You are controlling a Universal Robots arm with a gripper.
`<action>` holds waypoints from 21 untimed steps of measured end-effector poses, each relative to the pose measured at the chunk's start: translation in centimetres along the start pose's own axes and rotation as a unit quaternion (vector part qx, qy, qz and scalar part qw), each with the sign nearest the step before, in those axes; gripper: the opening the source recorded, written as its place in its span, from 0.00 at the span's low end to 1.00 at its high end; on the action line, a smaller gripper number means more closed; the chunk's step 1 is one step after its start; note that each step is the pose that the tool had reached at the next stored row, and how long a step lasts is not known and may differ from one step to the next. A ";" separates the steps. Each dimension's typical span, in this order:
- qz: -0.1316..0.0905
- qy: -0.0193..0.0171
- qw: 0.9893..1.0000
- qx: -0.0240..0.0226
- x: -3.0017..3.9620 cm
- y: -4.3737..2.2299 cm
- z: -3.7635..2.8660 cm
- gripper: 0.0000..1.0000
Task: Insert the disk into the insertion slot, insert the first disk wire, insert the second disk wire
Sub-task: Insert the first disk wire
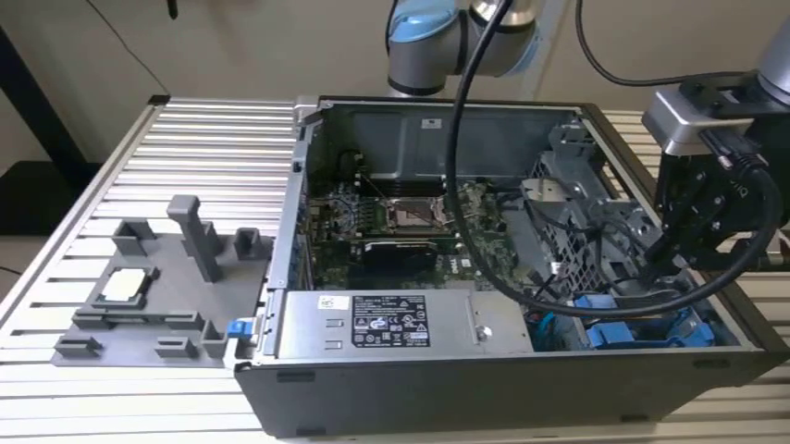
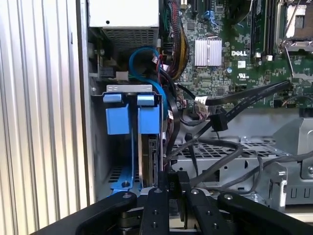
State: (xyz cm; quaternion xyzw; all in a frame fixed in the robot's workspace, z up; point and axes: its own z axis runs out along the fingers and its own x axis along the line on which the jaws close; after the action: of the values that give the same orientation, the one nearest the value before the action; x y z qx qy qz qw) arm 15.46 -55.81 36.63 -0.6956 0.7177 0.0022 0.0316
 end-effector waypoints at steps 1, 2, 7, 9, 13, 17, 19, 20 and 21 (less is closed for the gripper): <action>0.003 0.000 1.000 0.000 0.06 0.00 0.11 0.19; 0.005 0.000 1.000 0.000 0.14 0.01 0.21 0.19; 0.009 0.000 1.000 -0.001 0.73 -0.01 0.53 0.19; 0.011 0.000 1.000 -0.002 0.81 -0.06 0.79 0.19; 0.013 0.001 1.000 -0.006 0.86 -0.38 1.23 0.19; 0.014 0.001 1.000 -0.011 0.86 -0.92 1.69 0.19; 0.014 0.001 1.000 -0.012 0.91 -0.94 1.94 0.19; 0.015 0.001 1.000 -0.013 0.94 -0.98 2.03 0.19; 0.015 0.001 1.000 -0.015 0.99 -1.08 2.10 0.19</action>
State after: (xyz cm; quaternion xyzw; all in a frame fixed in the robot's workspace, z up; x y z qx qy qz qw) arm 16.60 -56.73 34.54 -0.6853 0.7278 0.0123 0.0203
